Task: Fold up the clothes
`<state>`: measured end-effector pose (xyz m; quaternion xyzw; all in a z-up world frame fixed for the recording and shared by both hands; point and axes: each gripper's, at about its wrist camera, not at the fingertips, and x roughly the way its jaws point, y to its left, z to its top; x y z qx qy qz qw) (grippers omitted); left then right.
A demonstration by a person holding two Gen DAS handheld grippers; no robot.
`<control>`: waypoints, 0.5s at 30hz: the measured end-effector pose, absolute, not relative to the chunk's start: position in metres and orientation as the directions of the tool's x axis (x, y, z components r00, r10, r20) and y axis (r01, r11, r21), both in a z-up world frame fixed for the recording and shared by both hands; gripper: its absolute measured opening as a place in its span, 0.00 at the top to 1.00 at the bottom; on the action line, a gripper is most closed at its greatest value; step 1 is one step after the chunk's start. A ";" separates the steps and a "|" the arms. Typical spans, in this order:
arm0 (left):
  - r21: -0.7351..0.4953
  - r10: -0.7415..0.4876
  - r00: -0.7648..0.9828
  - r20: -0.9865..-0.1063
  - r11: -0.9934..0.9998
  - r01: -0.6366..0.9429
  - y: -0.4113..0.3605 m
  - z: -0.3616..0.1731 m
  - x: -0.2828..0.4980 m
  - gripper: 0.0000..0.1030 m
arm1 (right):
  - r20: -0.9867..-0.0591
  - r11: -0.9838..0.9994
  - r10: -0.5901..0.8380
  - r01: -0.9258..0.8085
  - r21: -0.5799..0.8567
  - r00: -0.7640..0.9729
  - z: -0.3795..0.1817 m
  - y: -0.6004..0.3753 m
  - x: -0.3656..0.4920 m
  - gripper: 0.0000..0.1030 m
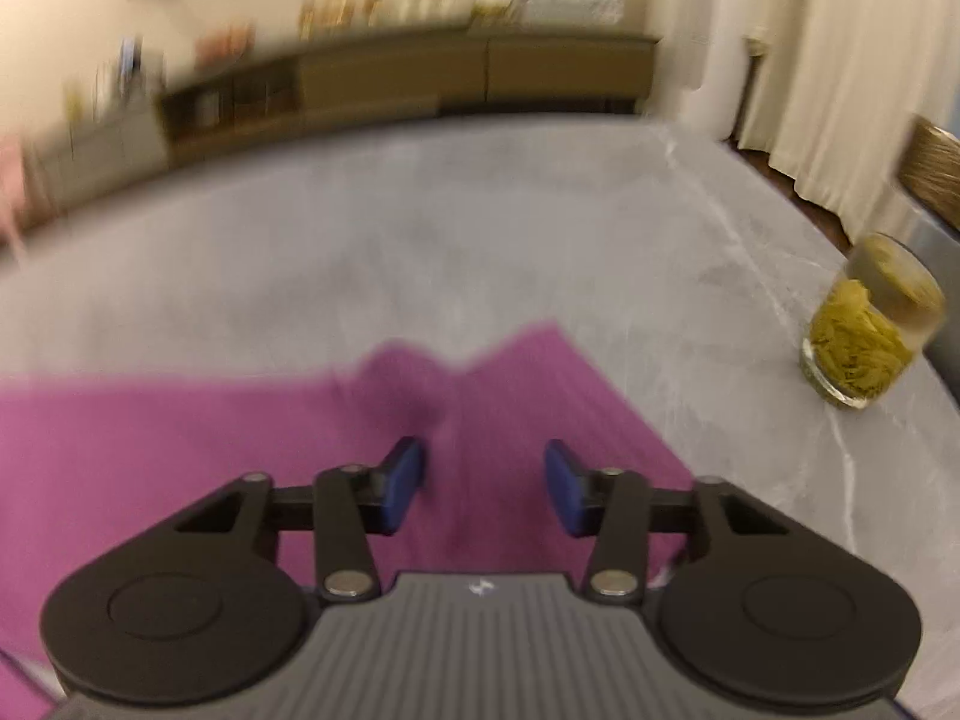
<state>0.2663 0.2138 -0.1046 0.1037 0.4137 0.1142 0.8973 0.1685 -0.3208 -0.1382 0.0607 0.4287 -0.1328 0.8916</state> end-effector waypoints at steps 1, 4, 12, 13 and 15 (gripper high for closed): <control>0.289 0.286 0.632 -0.720 0.952 -0.101 0.211 -0.106 0.266 0.67 | -0.783 0.961 -0.199 0.274 -0.038 0.590 -0.143 -0.319 0.174 0.54; 0.293 0.283 0.629 -0.724 0.952 -0.091 0.209 -0.110 0.271 0.67 | -0.795 0.963 -0.184 0.269 -0.027 0.578 -0.141 -0.326 0.198 0.52; 0.330 0.405 0.604 -0.686 0.913 -0.238 0.236 -0.109 0.313 0.66 | -0.717 0.940 -0.167 0.329 0.092 0.677 -0.164 -0.349 0.271 0.32; 0.349 0.421 0.603 -0.678 0.906 -0.241 0.235 -0.110 0.317 0.66 | -0.695 0.934 -0.151 0.331 0.132 0.703 -0.168 -0.353 0.273 0.30; 0.368 0.432 0.601 -0.673 0.900 -0.235 0.237 -0.109 0.325 0.66 | -0.674 0.911 -0.090 0.334 0.241 0.733 -0.159 -0.368 0.269 0.38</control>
